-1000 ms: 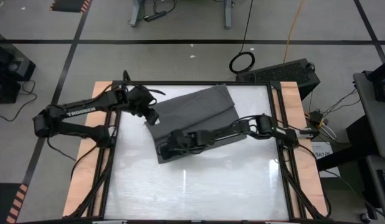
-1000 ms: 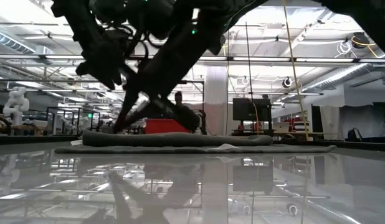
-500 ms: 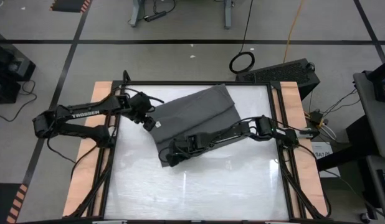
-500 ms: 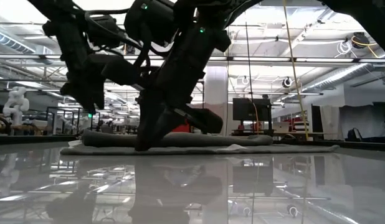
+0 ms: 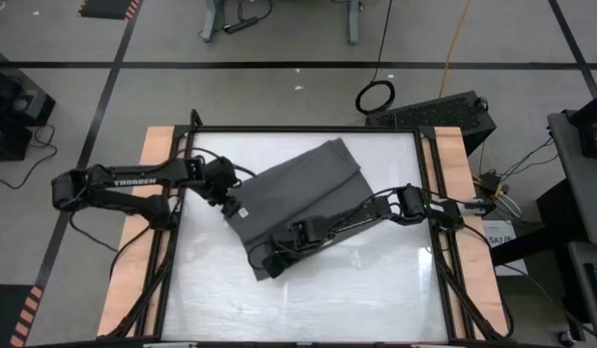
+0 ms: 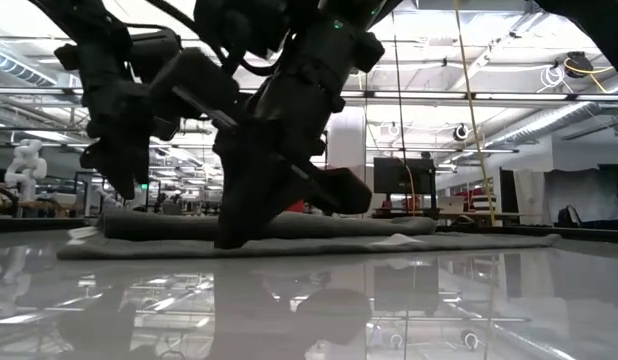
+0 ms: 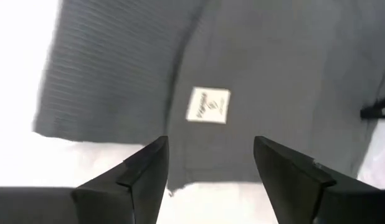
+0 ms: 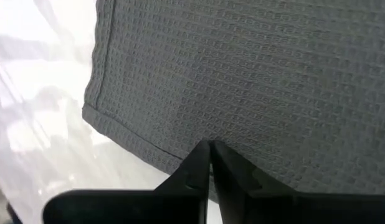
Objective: Roll towel into tight, uniform cylinder
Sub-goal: Roll the gray towel
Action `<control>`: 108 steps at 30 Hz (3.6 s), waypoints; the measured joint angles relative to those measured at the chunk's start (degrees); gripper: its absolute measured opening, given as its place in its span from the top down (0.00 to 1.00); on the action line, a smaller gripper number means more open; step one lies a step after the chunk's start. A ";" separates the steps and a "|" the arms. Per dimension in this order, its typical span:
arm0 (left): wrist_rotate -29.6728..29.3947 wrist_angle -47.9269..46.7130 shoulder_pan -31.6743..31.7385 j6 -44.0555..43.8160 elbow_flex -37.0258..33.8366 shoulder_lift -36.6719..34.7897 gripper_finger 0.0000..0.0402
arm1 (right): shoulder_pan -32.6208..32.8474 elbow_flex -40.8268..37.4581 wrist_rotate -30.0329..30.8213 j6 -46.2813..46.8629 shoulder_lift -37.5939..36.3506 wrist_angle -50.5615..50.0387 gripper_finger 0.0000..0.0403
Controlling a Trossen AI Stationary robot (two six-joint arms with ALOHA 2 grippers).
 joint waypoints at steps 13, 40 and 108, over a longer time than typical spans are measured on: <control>-8.42 0.48 -15.25 -14.49 -2.86 0.26 0.42 | 0.73 -0.20 -3.75 -8.01 -1.21 -3.29 0.97; -7.88 4.92 -19.48 -16.75 -1.06 -0.01 0.99 | -0.75 -0.20 6.90 -16.66 -18.55 -18.98 0.97; -12.46 24.03 -39.23 -58.36 -2.33 14.02 0.37 | -11.64 -0.13 12.69 -44.70 -32.87 -39.41 0.97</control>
